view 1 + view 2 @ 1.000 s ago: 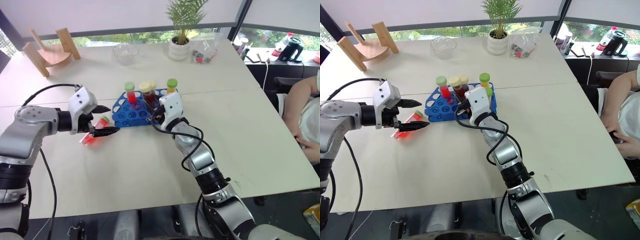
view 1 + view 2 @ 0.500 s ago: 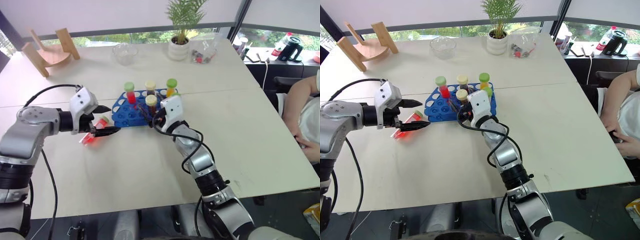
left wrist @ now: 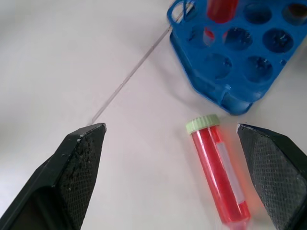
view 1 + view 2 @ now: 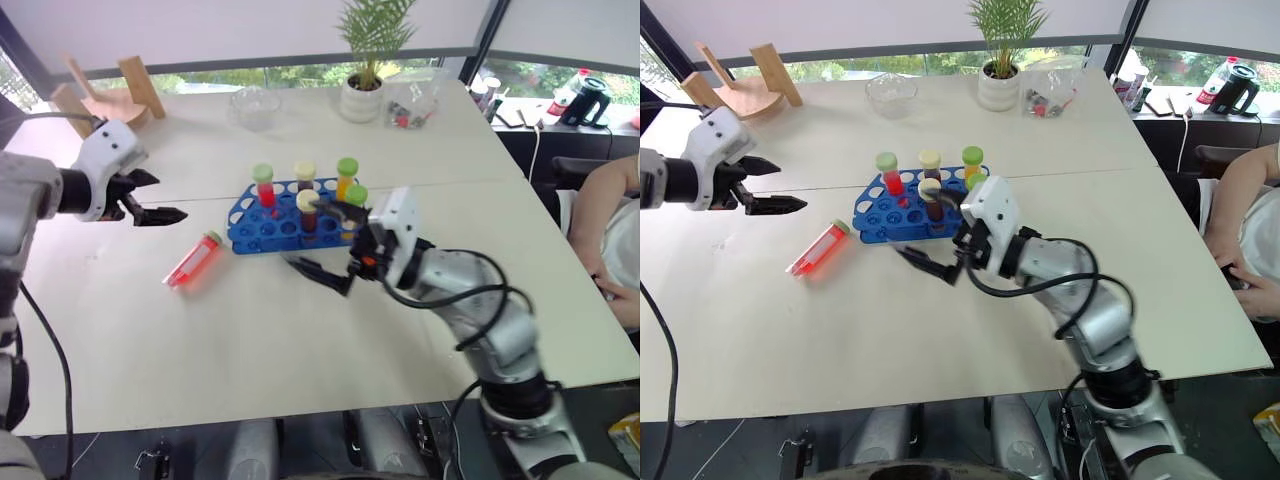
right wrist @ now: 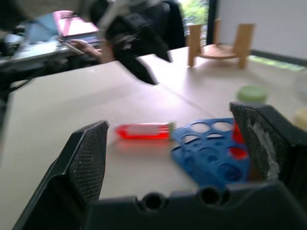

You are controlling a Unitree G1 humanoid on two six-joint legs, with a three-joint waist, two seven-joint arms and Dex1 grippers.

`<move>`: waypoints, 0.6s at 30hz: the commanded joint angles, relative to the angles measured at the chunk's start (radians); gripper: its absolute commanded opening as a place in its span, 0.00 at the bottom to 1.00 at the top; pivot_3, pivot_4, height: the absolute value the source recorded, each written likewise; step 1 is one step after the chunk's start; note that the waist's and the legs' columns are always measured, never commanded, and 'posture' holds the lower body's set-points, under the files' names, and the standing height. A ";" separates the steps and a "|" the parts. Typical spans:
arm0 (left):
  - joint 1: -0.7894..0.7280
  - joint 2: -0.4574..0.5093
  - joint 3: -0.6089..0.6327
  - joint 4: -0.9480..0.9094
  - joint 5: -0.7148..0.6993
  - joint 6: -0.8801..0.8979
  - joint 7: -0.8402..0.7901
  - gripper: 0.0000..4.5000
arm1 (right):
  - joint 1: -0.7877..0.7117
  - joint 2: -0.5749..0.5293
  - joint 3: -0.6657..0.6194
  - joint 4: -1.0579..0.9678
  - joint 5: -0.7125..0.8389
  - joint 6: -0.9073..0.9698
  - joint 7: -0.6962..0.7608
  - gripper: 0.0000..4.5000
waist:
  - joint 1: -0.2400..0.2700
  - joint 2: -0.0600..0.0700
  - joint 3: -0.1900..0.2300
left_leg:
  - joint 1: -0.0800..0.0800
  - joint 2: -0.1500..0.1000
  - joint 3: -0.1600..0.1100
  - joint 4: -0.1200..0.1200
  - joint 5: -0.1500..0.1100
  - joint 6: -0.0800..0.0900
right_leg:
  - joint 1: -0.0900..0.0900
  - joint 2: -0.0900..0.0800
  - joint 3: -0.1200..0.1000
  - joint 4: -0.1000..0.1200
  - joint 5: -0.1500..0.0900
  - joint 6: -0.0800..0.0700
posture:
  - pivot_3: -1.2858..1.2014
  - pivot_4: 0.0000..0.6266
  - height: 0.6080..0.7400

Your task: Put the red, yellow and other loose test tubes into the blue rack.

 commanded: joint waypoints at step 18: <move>-0.069 -0.192 -0.269 0.245 0.225 -0.063 -0.280 0.88 | 0.051 -0.104 0.035 -0.086 0.065 0.027 0.056 1.00 | -0.009 -0.001 0.000 | -0.003 0.001 -0.001 0.000 -0.003 0.005 | -0.005 0.001 0.000 0.001 -0.002 -0.002 | 0.52 0.24 1.00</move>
